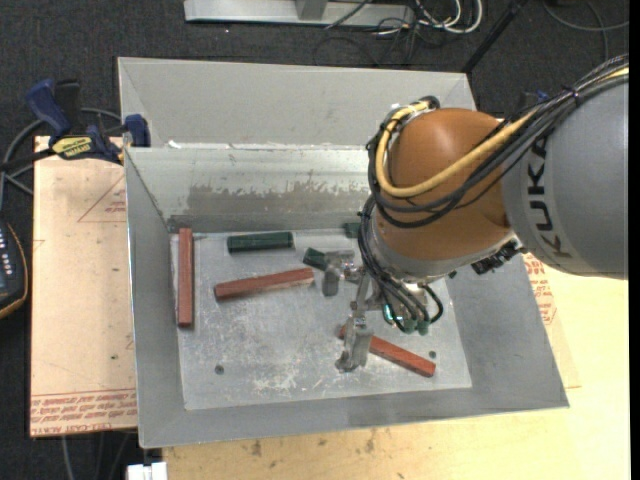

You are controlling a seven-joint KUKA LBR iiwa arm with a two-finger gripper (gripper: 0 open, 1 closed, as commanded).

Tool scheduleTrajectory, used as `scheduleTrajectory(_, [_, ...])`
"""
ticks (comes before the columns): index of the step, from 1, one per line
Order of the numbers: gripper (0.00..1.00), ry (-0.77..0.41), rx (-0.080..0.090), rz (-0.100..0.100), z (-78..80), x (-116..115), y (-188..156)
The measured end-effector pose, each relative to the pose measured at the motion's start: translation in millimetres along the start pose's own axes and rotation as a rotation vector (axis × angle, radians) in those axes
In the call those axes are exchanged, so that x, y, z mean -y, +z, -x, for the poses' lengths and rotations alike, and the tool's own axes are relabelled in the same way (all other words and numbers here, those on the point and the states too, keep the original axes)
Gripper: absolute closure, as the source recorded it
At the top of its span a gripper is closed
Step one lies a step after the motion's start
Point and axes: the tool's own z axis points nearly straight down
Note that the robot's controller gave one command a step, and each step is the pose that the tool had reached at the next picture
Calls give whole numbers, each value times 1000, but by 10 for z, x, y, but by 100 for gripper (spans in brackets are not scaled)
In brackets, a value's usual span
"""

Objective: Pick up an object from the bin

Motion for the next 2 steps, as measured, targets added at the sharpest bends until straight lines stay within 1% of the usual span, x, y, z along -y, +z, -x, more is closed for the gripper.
scheduleTrajectory(1, [0, 13, 5, -1, 863, 545, 1188])
scheduleTrajectory(2, [0, -166, 14, 1, 1681, 240, 1544])
